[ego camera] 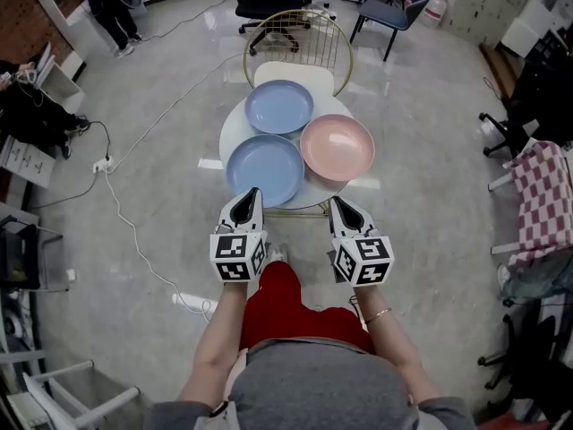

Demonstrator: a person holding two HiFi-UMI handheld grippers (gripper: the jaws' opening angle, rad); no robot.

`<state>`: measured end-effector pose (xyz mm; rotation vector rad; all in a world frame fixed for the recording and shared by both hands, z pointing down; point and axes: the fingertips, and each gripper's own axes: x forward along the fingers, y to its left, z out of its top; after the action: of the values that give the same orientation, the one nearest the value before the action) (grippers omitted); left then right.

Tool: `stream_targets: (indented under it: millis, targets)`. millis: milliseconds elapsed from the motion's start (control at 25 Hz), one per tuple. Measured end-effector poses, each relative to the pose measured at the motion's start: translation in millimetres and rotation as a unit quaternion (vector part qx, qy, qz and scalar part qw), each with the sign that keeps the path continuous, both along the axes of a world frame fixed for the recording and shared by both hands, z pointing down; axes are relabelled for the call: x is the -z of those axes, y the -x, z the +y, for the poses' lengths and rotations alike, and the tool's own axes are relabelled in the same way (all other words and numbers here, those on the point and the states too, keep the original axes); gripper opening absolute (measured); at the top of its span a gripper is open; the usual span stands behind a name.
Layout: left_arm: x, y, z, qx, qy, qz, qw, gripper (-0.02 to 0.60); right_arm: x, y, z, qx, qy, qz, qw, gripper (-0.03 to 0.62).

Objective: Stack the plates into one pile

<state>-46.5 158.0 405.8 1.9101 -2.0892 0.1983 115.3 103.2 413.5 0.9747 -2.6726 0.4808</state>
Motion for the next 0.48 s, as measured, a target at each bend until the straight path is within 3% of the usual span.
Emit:
stream_targets:
  millis: [240, 480]
  targets:
    - [-6.0, 67.0, -27.5, 0.002, 0.007, 0.000, 1.0000, 0.015, -7.7, 64.6, -25.0, 0.002, 0.011, 0.015, 1.000, 0.029]
    - [-17.4, 108.9, -50.3, 0.002, 0.013, 0.003, 0.9999, 0.015, -20.0, 97.3, -52.0, -0.010, 0.020, 0.034, 0.999, 0.029]
